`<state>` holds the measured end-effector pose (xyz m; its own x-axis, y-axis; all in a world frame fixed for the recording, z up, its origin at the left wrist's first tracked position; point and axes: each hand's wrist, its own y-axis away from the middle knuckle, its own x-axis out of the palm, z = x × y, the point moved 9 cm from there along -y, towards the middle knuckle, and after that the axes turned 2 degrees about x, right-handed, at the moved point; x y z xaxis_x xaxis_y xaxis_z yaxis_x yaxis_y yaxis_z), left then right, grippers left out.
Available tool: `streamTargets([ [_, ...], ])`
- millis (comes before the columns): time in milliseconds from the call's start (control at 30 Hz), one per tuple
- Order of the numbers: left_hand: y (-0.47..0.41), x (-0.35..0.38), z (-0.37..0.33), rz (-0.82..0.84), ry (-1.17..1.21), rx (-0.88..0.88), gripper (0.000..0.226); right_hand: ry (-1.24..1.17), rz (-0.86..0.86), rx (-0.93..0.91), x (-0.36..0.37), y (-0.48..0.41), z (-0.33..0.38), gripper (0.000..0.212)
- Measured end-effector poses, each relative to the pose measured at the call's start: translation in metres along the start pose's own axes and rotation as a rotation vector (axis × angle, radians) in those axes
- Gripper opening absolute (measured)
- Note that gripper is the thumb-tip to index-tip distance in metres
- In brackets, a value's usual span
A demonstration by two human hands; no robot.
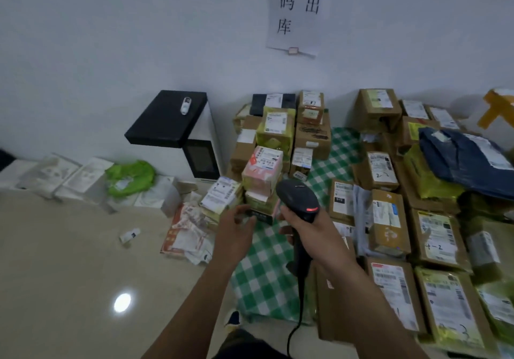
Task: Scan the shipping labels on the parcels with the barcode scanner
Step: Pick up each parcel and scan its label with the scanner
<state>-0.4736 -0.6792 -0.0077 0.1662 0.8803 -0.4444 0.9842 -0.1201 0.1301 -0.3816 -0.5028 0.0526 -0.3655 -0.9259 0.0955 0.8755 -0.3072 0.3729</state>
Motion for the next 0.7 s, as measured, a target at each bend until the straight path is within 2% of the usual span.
streamTargets([
  [100, -0.035, -0.018, 0.002, -0.040, -0.081, 0.043, 0.036, -0.011, -0.047, -0.017, 0.018, -0.025, 0.009, 0.022],
  [200, -0.082, -0.029, -0.009, -0.028, -0.078, 0.171, 0.025, 0.014, -0.097, -0.043, 0.036, -0.055, 0.017, 0.018],
  [267, -0.116, -0.025, -0.016, 0.043, -0.081, 0.184, 0.019, 0.023, -0.161, -0.065, 0.043, -0.075, 0.024, 0.020],
  [367, -0.156, -0.007, -0.023, 0.194, -0.097, 0.196, 0.036, 0.038, -0.268, -0.085, 0.044, -0.098, 0.028, 0.028],
  [433, -0.172, 0.009, -0.025, 0.320, -0.081, 0.178, 0.038, 0.035, -0.325, -0.081, 0.044, -0.110, 0.026, 0.030],
  [700, -0.200, 0.047, -0.023, 0.536, -0.072, 0.194, 0.023, 0.048, -0.454, -0.043, 0.038, -0.154, 0.013, 0.020],
])
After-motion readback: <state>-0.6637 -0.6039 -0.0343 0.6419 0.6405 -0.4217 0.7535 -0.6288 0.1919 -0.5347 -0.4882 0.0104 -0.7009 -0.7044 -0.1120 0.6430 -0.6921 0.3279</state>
